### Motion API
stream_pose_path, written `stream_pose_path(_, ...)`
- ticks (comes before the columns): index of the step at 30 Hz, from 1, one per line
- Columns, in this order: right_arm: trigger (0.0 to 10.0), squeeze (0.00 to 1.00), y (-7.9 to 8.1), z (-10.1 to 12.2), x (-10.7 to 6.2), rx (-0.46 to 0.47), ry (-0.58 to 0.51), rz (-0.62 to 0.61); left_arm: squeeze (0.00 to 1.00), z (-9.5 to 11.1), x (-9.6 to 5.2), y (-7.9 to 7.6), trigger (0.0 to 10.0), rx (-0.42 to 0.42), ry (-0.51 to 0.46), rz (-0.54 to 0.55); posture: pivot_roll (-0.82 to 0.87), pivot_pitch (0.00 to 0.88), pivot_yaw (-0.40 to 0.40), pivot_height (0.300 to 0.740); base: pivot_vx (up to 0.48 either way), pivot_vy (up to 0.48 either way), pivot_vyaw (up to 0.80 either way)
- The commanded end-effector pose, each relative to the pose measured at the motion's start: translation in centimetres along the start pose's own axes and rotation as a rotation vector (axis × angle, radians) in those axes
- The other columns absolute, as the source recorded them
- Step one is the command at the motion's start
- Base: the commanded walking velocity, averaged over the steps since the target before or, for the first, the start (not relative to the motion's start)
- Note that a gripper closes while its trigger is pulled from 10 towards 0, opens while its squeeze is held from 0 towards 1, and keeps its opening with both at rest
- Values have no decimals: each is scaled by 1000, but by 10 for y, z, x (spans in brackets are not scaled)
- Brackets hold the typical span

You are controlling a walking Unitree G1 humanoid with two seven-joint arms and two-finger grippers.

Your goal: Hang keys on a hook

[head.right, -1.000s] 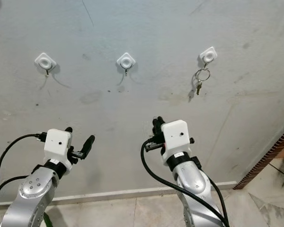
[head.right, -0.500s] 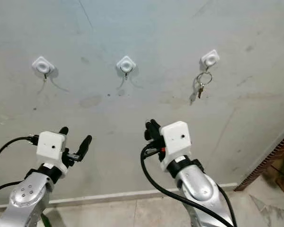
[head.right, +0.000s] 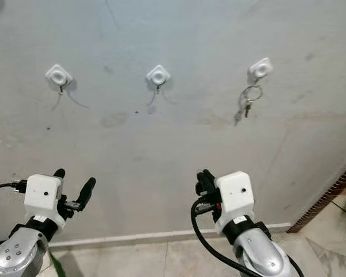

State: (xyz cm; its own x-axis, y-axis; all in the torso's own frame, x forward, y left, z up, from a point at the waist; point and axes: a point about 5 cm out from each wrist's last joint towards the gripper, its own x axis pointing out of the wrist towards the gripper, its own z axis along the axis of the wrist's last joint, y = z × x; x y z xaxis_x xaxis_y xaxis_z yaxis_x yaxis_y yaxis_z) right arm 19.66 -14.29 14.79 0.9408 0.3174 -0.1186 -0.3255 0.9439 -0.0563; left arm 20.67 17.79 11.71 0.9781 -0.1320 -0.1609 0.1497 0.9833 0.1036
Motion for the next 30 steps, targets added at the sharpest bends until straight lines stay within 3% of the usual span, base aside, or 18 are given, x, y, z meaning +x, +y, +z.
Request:
stream_pose_path(1,10000,0,1,5,1,3,-24,-2,0,5,-1,1,10000,5,-11,-3,54,15,40,740,289,0,0)
stream_pose_path(19,10000,0,3,5,1,14,-21,3,0,3,0,0,10000,2,10,-6,56,20,39,740,309,0,0)
stream_pose_path(30,10000,0,4,5,2,11,-20,19,0,0,1,0,10000,2,22,0,59,20,38,740,0,0,0)
